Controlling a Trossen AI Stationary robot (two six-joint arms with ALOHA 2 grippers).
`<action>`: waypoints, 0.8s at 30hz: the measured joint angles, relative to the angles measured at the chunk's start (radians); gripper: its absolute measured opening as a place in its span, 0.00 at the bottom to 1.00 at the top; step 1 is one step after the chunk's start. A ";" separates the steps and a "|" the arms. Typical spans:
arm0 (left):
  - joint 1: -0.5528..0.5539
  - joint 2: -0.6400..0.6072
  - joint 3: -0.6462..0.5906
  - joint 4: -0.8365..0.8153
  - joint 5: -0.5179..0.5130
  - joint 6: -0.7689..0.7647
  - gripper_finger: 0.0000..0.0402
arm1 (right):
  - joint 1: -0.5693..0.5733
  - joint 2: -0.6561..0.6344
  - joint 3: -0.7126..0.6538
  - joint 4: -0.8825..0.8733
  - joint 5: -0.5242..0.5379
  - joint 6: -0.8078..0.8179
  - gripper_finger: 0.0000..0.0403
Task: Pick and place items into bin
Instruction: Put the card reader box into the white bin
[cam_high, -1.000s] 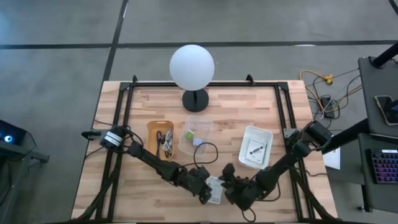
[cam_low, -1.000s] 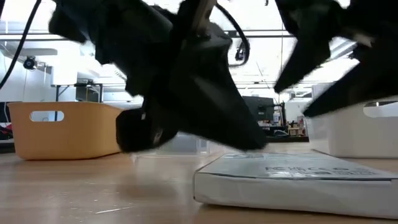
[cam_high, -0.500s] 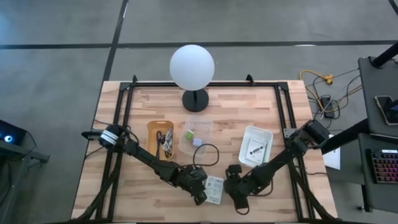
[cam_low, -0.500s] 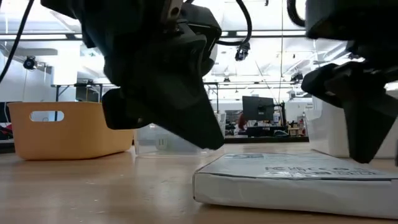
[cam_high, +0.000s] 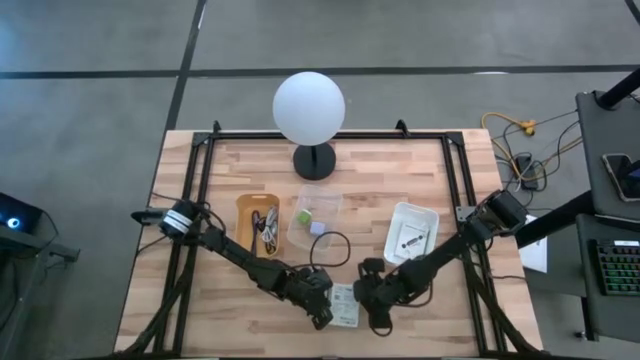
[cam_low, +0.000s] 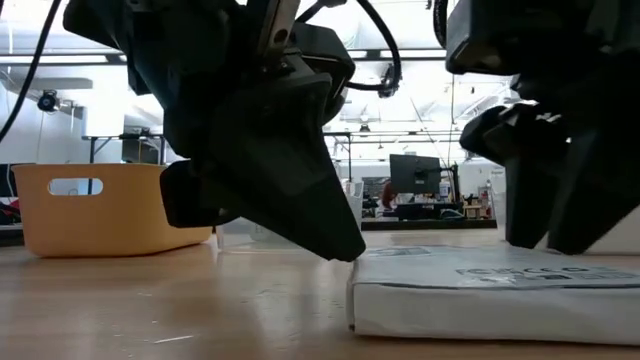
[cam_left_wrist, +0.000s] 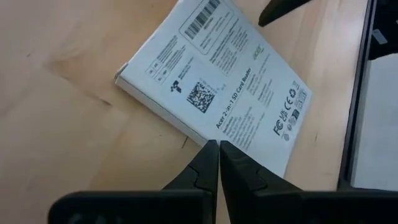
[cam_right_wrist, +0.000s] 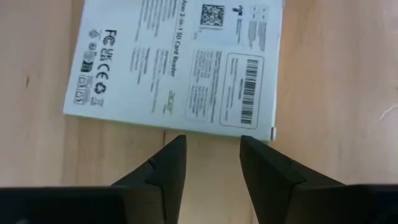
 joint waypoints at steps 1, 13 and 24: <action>0.000 0.000 -0.002 0.001 0.001 0.000 0.00 | -0.004 0.000 0.000 0.000 0.000 0.000 0.34; -0.002 0.026 -0.008 0.013 0.020 -0.045 0.00 | -0.016 -0.024 0.000 0.027 0.009 -0.024 0.36; -0.002 0.023 -0.013 -0.028 -0.012 -0.054 0.00 | -0.020 -0.037 0.000 0.001 0.022 -0.031 0.34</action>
